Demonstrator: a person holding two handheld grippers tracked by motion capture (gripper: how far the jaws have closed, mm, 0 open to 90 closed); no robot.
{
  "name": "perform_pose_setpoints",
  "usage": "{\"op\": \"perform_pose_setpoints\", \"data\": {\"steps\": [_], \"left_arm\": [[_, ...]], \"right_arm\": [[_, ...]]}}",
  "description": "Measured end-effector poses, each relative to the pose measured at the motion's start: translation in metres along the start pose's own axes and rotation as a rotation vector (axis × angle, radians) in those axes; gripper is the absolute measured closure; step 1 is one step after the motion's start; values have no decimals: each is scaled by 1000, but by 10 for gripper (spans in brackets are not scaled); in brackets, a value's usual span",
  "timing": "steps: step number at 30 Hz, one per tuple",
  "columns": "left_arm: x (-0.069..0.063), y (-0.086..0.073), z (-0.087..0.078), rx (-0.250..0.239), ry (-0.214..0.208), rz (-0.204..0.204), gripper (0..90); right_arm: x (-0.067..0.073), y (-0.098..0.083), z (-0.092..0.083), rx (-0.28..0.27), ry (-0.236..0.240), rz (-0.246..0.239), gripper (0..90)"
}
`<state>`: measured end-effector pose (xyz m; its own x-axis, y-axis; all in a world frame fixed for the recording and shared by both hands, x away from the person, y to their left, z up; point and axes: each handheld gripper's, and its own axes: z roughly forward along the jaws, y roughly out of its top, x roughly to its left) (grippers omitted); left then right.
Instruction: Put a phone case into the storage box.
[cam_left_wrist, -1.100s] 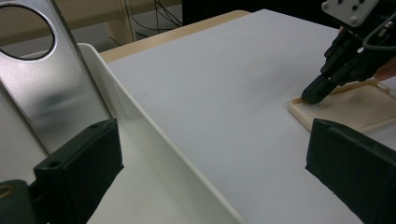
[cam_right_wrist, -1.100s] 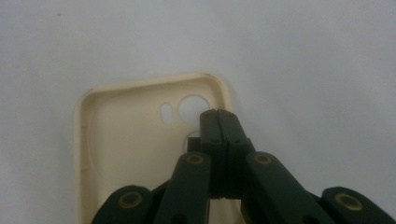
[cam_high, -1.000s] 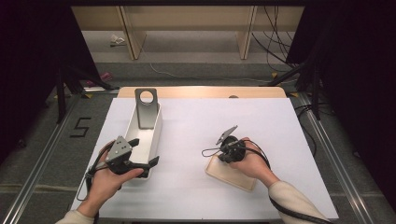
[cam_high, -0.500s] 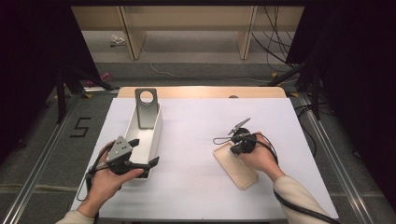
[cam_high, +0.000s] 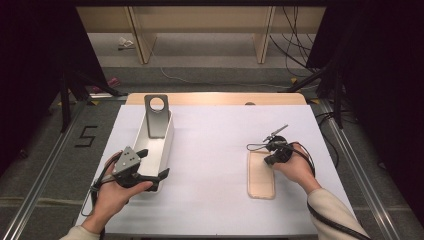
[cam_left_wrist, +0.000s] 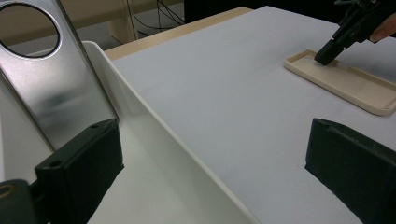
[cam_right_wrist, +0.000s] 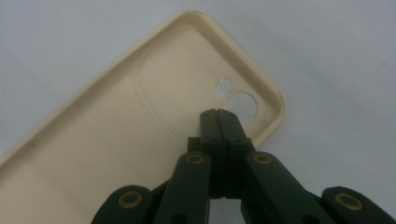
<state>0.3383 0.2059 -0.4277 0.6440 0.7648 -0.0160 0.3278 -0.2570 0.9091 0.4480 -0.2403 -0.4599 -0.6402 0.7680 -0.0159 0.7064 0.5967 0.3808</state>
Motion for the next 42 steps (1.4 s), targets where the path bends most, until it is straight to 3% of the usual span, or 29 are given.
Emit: {"op": "perform_pose_setpoints", "data": {"steps": [27,30,33,36,40,42], "left_arm": [[1,-2,0,7,1,3,35],[1,-2,0,8,1,2,35],[2,-2,0,9,3,0,35],[2,-3,0,13,7,2,35],[2,-5,-2,11,12,-2,35],[2,-6,-2,14,15,0,36]], "right_arm": [[-2,-1,0,-2,-13,-23,900],[1,0,-7,-36,-42,-30,819],[11,2,-21,-95,-34,-96,727],[22,2,-29,-140,-35,-171,555],[30,-2,-34,-146,-4,-199,355],[33,-5,-35,-131,8,-240,330]]}}
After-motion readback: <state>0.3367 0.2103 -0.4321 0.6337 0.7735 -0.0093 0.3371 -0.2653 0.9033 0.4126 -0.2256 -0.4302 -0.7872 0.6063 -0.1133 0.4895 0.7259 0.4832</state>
